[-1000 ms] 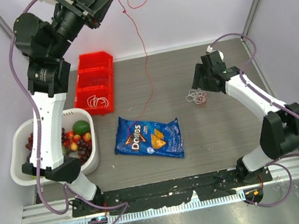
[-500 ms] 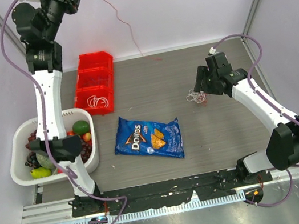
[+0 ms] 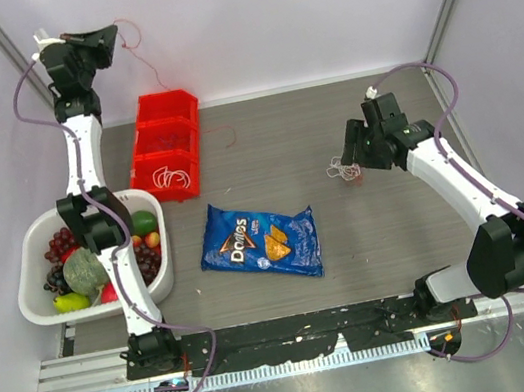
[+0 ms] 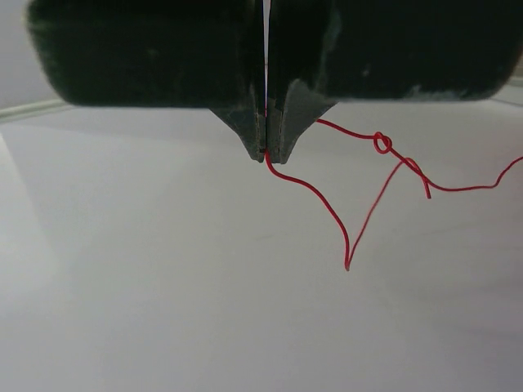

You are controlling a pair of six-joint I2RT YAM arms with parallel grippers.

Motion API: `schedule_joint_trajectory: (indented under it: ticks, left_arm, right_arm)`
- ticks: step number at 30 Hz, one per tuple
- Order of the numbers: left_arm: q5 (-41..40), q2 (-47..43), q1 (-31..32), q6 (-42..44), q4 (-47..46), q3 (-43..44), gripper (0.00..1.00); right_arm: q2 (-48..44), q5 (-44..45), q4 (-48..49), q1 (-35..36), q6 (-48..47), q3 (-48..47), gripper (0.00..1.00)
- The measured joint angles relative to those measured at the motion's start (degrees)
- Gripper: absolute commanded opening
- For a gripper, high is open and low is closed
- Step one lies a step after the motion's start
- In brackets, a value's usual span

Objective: Untangle the cables

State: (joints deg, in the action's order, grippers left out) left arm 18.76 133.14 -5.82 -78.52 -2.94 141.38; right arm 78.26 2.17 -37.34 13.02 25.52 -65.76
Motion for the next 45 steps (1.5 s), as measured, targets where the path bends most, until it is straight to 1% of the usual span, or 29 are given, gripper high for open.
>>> schedule_joint_trajectory:
  ticks: [4, 9, 13, 17, 26, 29, 34, 38, 42, 45]
  left_arm:
    - [-0.2, 0.9, -2.0, 1.4, 1.9, -1.1, 0.0]
    - [0.3, 0.9, -3.7, -0.7, -1.7, 0.8, 0.0]
    - [-0.4, 1.1, -4.8, -2.7, -4.7, 5.2, 0.0]
    - [-0.9, 1.1, -5.8, -3.5, -7.9, 7.5, 0.0]
    - [-3.0, 1.1, -9.7, -3.8, -9.2, 7.6, 0.0]
    - [-4.0, 1.1, -10.3, -5.5, -10.1, 7.6, 0.0]
    - [-4.9, 1.1, -9.8, -10.7, -13.7, 7.9, 0.0]
    - [-4.5, 1.0, -8.1, -12.6, -14.6, 8.0, 0.0]
    - [-3.7, 1.0, -5.8, -12.9, -14.3, 8.5, 0.0]
    - [-2.0, 0.7, -4.3, -10.7, -13.4, 8.9, 0.0]
  right_arm:
    - [0.1, -0.4, -0.6, -0.7, -0.4, 0.0, 0.66]
    - [2.1, -2.0, -0.5, -1.6, -0.8, 0.0, 0.66]
    - [4.0, -3.8, -0.5, -1.6, -0.8, 0.0, 0.65]
    - [5.1, -4.6, -0.7, -1.6, -0.8, -0.4, 0.65]
    - [6.1, -5.7, -0.7, -1.6, -0.8, -1.2, 0.65]
    - [6.3, -5.9, -0.7, -1.6, -0.8, -1.2, 0.65]
    - [6.3, -6.3, -0.7, -1.6, -0.7, -1.2, 0.65]
    - [6.3, -6.7, -0.7, -1.6, -0.7, -1.2, 0.65]
    - [6.2, -7.3, -0.7, -1.6, -0.7, -1.2, 0.65]
    - [5.9, -7.5, -0.7, -1.6, -0.7, -1.2, 0.65]
